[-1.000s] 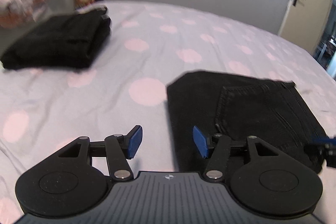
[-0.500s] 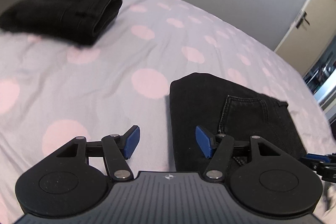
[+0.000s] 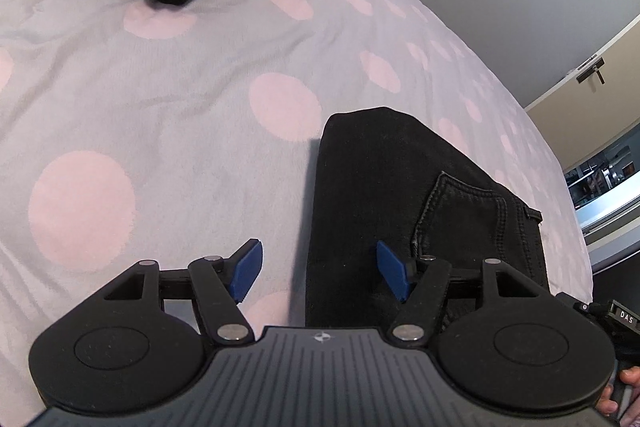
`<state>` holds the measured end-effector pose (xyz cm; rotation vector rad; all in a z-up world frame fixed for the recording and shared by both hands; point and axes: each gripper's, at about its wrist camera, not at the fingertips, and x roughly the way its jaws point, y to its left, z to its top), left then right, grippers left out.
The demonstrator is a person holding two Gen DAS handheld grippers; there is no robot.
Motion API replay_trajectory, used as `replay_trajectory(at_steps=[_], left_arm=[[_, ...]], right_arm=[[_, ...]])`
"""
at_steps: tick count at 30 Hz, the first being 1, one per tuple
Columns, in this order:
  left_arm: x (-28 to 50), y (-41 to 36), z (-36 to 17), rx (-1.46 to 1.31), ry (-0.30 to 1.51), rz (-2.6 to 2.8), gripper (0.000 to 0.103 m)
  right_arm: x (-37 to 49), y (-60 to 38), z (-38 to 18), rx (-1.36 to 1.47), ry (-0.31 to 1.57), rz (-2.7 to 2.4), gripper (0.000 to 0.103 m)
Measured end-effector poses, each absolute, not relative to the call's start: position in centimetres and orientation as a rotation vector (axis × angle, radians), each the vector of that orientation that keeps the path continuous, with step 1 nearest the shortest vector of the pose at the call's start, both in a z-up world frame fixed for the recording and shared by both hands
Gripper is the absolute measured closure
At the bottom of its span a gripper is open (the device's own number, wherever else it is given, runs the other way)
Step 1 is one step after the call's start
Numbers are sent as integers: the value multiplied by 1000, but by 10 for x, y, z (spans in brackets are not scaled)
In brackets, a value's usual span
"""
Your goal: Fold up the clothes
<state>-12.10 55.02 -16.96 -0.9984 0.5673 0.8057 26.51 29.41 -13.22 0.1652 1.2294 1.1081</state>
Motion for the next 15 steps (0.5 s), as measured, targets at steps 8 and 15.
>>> replay_trajectory(at_steps=[8, 15], left_arm=[[-122, 555, -174, -1081, 588, 816, 21], [-119, 553, -167, -1082, 626, 808, 21]], right_arm=[[300, 311, -184, 291, 1383, 1231, 18], [307, 326, -204, 385, 1449, 1368, 23]])
